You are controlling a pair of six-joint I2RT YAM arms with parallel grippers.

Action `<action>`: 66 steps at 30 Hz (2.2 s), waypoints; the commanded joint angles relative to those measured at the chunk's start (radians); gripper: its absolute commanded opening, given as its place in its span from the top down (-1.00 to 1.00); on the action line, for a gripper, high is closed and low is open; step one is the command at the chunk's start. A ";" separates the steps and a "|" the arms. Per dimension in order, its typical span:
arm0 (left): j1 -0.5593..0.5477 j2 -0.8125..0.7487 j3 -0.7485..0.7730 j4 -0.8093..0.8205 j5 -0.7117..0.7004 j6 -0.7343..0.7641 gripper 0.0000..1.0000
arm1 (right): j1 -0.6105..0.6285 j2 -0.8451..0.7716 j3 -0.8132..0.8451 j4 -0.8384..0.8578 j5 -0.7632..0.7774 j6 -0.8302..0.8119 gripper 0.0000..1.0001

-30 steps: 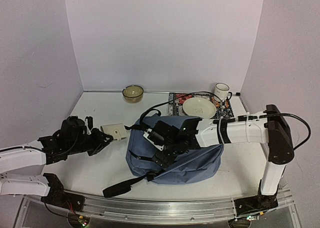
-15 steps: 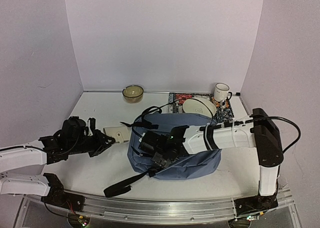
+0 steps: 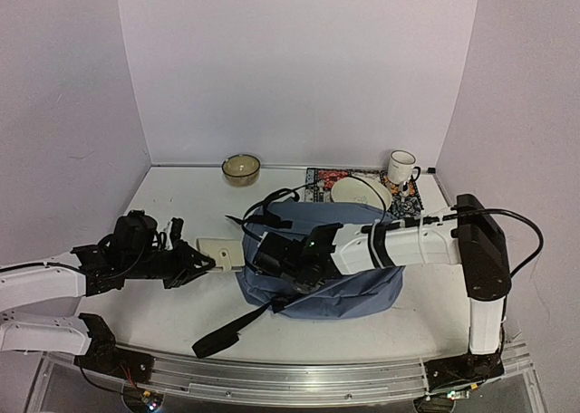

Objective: Pack the student bag
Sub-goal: Pick up the pocket on the back of the student bag.

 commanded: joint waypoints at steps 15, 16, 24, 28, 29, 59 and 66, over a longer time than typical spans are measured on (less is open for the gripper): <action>0.003 -0.008 0.052 0.021 0.072 0.040 1.00 | 0.001 -0.025 -0.027 -0.001 -0.207 -0.084 -0.49; 0.003 -0.005 0.052 0.021 0.074 0.041 1.00 | 0.001 -0.017 -0.026 0.002 -0.189 -0.088 -0.49; 0.003 -0.001 0.051 0.020 0.091 0.046 1.00 | 0.002 0.049 0.000 0.036 0.064 -0.120 -0.18; 0.003 -0.007 0.050 0.020 0.098 0.045 1.00 | 0.002 0.042 0.005 0.048 0.086 -0.130 0.04; 0.003 -0.008 0.051 0.020 0.100 0.045 1.00 | 0.002 0.037 0.001 0.054 0.085 -0.133 0.10; -0.212 -0.160 0.094 0.048 0.062 -0.060 1.00 | -0.002 -0.060 0.133 0.071 -0.217 -0.088 1.00; -0.213 -0.085 0.077 0.072 0.110 -0.076 1.00 | -0.009 -0.056 0.153 0.072 -0.243 -0.050 1.00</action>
